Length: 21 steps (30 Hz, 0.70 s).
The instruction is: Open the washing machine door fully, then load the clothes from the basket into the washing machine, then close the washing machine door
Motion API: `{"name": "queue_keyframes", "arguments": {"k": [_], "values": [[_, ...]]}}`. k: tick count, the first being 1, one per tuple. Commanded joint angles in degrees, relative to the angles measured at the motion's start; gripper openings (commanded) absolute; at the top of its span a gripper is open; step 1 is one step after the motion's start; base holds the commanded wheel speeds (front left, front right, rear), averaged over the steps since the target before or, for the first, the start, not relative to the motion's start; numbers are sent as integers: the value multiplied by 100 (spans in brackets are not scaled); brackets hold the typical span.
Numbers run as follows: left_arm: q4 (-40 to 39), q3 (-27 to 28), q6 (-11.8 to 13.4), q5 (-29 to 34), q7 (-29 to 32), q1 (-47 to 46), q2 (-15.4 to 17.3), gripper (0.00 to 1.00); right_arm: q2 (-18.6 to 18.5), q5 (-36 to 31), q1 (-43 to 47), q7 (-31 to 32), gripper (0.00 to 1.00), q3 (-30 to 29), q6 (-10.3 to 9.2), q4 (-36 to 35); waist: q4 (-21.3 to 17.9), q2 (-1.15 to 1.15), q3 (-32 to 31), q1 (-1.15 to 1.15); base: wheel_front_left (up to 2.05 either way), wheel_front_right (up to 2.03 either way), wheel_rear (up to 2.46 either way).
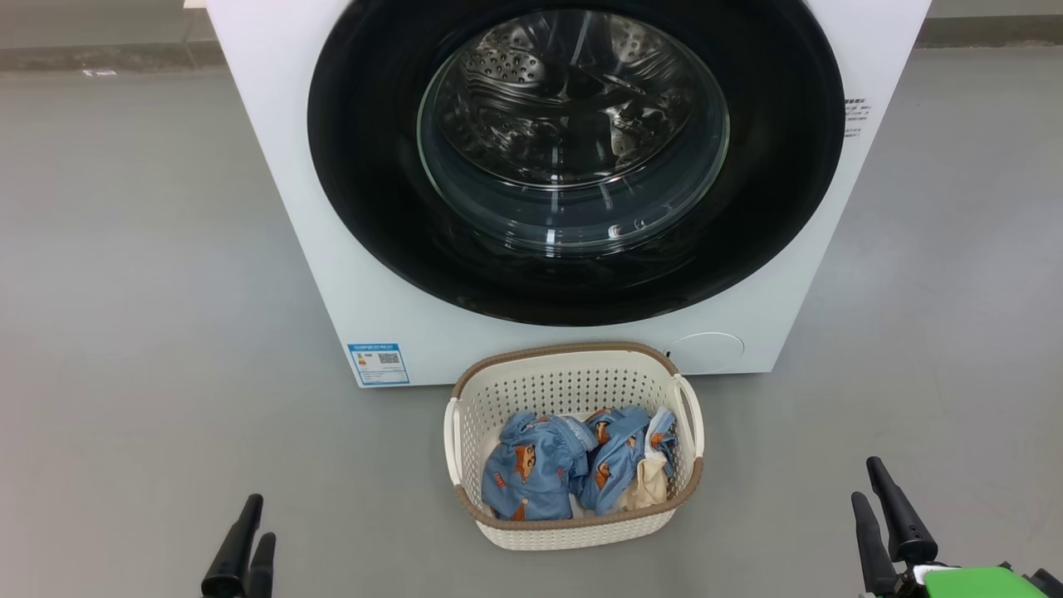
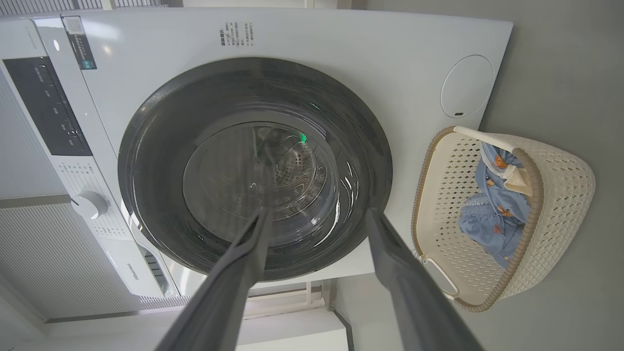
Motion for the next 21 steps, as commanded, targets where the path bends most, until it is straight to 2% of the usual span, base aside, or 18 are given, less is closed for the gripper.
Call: {"name": "queue_keyframes", "arguments": {"k": [1, 11, 21], "values": [[-190, 4, -7, 141, -60, -141, 87, 100, -55, -91, -144, -46, 100, 54, 1, -157, 5, 0, 5, 0, 0, 0, 0], [-308, -5, -8, 643, -228, -145, 91, 100, -90, -590, -190, -221, 100, 137, 2, -150, 25, 0, 28, -3, 0, 0, 0], [-484, -50, -10, 1262, -397, -144, 97, 100, -129, -1470, -216, -389, 100, 229, 2, -185, 47, 0, 52, -3, 0, 0, 0]]}}
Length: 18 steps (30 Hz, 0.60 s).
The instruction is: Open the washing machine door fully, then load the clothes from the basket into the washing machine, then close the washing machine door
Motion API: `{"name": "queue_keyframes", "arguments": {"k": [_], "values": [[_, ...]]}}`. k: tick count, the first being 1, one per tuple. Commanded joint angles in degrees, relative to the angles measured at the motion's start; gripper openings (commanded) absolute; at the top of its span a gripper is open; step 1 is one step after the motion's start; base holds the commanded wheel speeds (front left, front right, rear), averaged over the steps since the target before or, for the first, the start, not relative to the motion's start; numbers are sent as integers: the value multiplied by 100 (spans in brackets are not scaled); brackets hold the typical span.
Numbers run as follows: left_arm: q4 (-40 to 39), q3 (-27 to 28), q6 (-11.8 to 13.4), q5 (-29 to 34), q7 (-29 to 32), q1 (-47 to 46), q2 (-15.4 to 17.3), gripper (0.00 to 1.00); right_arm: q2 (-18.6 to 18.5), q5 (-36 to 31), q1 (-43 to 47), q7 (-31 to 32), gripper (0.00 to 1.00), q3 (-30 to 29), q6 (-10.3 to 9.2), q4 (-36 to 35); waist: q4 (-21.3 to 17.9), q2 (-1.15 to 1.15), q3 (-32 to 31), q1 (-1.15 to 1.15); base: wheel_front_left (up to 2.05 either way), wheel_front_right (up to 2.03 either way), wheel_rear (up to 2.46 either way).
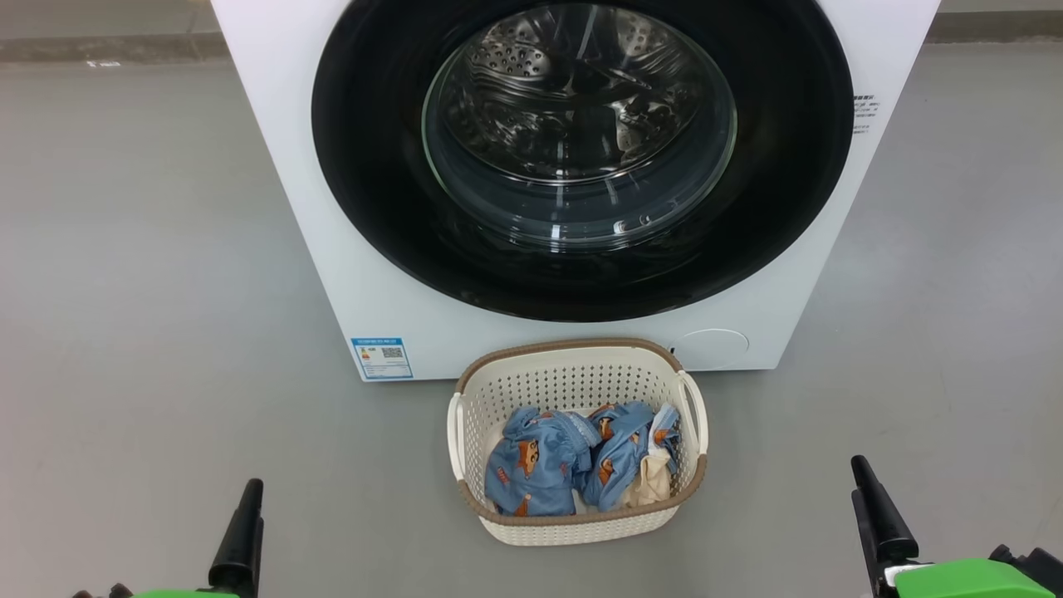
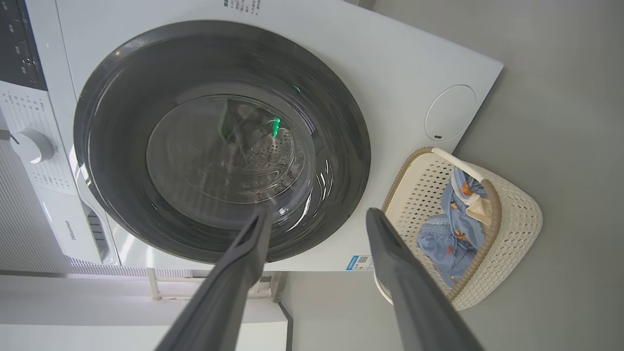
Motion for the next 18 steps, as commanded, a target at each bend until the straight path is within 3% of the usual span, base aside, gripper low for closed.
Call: {"name": "queue_keyframes", "arguments": {"k": [1, 18], "values": [[-204, 35, -10, 215, -76, -142, 87, 100, -71, -200, -209, -68, 100, 74, 2, -166, 5, 0, 4, -1, 0, 0, 0], [-376, -130, -13, 1312, -346, -128, 105, 100, -156, -1425, -257, -336, 100, 269, 4, -130, 38, 0, 38, -1, 0, 0, 0]]}}
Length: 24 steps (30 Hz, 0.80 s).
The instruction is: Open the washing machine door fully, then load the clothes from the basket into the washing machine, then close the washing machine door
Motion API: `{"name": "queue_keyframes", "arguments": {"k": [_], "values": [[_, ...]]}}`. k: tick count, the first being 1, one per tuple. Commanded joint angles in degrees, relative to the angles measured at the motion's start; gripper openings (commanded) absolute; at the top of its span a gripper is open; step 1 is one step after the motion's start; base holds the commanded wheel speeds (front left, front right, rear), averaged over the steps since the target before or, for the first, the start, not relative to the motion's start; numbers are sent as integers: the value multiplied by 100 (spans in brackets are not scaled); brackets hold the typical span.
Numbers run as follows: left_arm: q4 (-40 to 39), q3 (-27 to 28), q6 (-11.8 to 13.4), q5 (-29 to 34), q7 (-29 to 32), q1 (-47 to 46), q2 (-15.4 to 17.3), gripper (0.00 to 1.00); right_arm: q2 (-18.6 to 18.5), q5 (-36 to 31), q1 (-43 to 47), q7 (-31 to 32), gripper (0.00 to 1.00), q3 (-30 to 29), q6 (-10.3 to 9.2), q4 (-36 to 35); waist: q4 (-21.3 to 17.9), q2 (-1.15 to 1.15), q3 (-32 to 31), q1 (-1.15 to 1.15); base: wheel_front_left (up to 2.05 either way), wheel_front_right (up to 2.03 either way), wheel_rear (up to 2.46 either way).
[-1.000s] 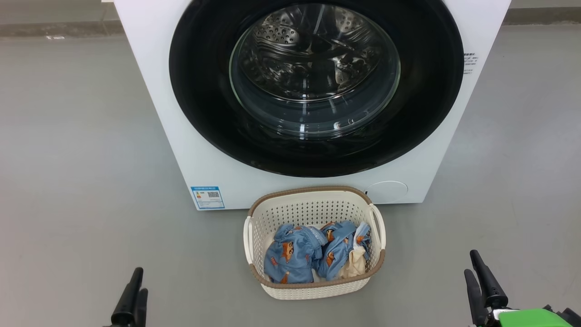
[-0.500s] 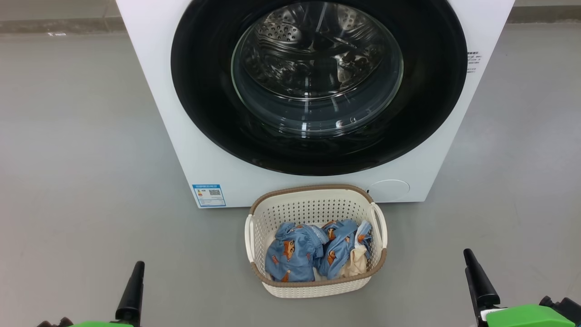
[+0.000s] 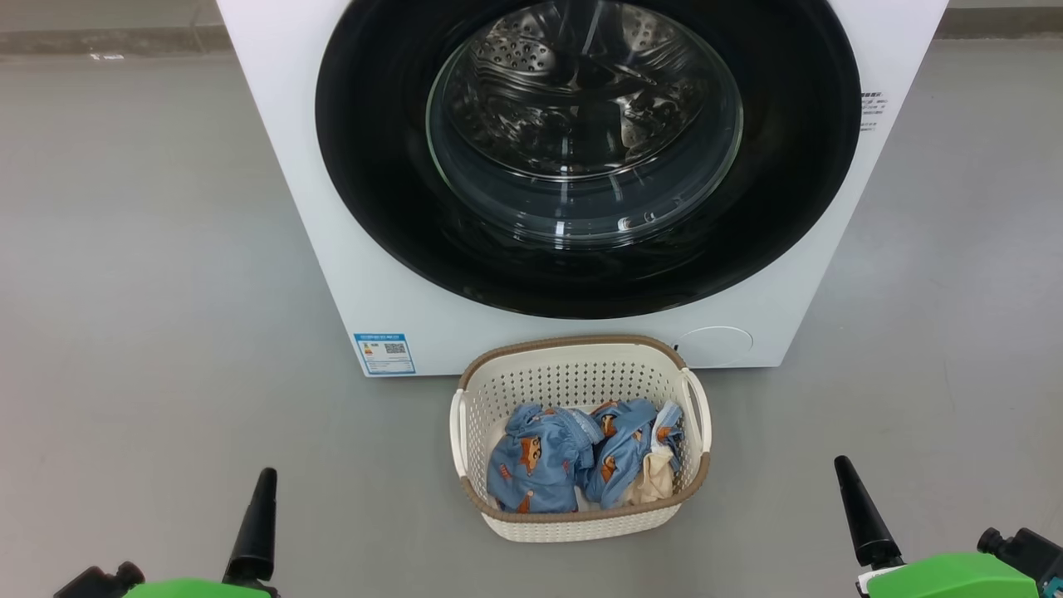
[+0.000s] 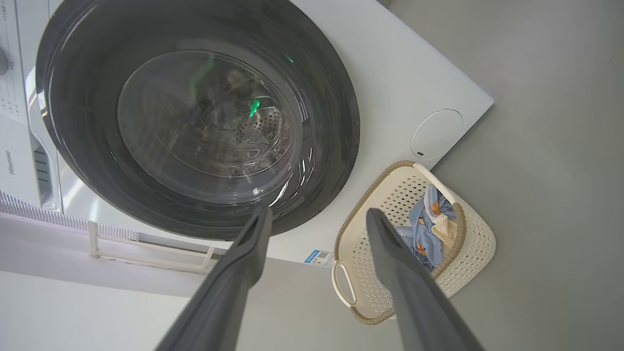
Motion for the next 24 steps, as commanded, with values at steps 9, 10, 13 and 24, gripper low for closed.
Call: {"name": "queue_keyframes", "arguments": {"k": [9, 10, 13, 24], "values": [[-245, 24, -14, 830, -221, -122, 117, 100, -104, -763, -269, -217, 100, 168, 4, -132, 10, 0, 23, -1, 0, 0, 0], [-253, 19, -14, 935, -238, -123, 123, 100, -109, -832, -270, -234, 100, 176, 5, -133, 12, 0, 26, -1, 0, 0, 0], [-303, 0, -14, 1269, -288, -129, 139, 100, -132, -1032, -274, -284, 100, 209, 5, -123, 17, 0, 36, -1, 0, 0, 0], [-350, -99, -16, 2211, -474, -95, 146, 100, -216, -1789, -286, -469, 100, 318, 6, -71, 32, 0, 44, -1, 0, 0, 0]]}}
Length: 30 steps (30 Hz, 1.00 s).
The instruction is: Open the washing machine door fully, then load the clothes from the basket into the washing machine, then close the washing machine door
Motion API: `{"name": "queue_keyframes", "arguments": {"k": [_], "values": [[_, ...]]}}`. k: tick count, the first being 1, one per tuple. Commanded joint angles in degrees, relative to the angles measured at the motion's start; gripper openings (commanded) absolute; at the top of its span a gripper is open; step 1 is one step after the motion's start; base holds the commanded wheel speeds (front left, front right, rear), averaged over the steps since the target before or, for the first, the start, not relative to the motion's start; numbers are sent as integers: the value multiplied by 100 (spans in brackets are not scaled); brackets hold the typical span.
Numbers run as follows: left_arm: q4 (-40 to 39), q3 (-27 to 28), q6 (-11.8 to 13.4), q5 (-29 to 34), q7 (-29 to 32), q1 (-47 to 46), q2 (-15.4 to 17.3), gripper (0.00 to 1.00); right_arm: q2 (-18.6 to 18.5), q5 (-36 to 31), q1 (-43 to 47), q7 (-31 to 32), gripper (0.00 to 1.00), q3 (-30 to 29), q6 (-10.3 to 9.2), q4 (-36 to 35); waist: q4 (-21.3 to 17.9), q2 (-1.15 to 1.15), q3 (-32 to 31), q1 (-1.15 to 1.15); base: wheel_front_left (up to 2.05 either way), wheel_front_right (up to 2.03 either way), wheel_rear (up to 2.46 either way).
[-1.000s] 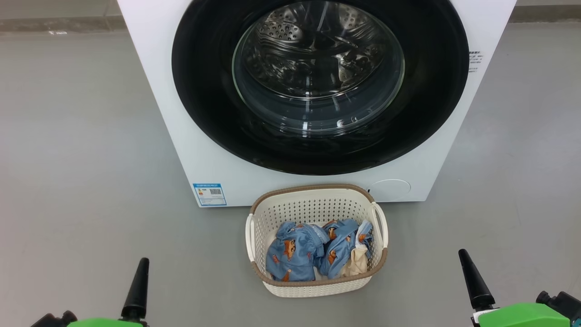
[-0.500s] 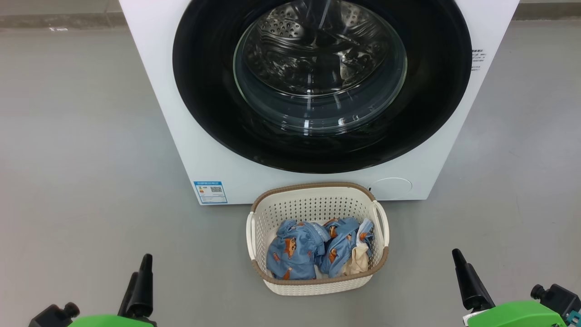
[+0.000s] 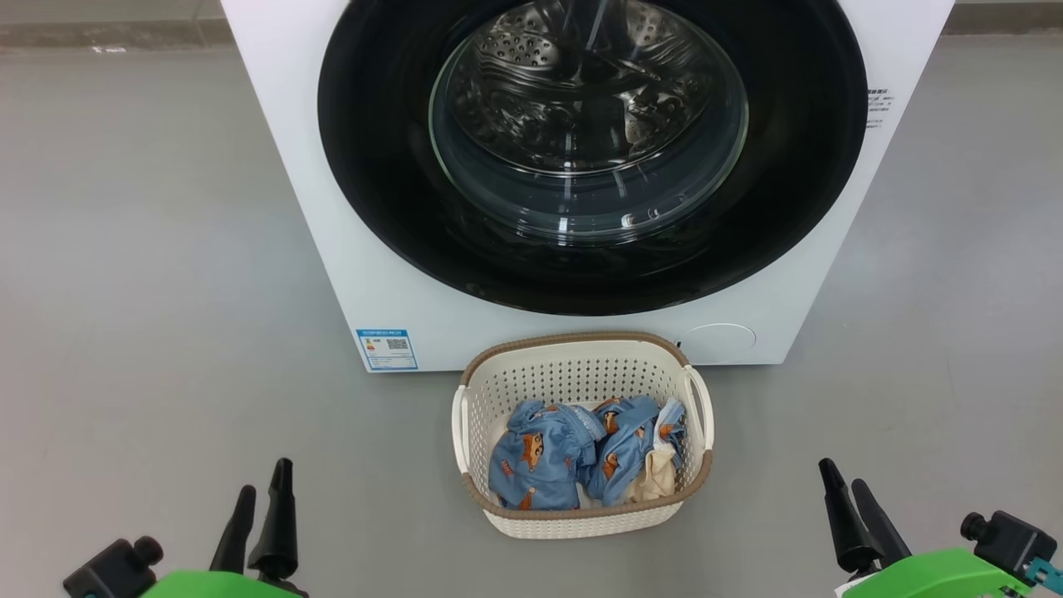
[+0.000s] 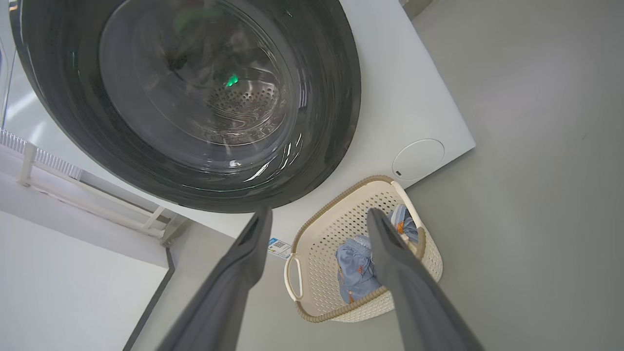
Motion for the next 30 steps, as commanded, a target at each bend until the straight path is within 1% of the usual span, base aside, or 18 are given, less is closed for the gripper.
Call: {"name": "queue_keyframes", "arguments": {"k": [1, 30], "values": [[-194, 75, -10, 257, -89, -94, 106, 100, -99, -271, -264, -88, 100, 136, 6, -104, 3, 0, -1, 0, 0, 0, 0], [-428, -174, -14, 2248, -578, -110, 161, 100, -213, -2142, -322, -574, 100, 322, 8, 7, 25, 0, 74, 0, 0, 0, 0]]}}
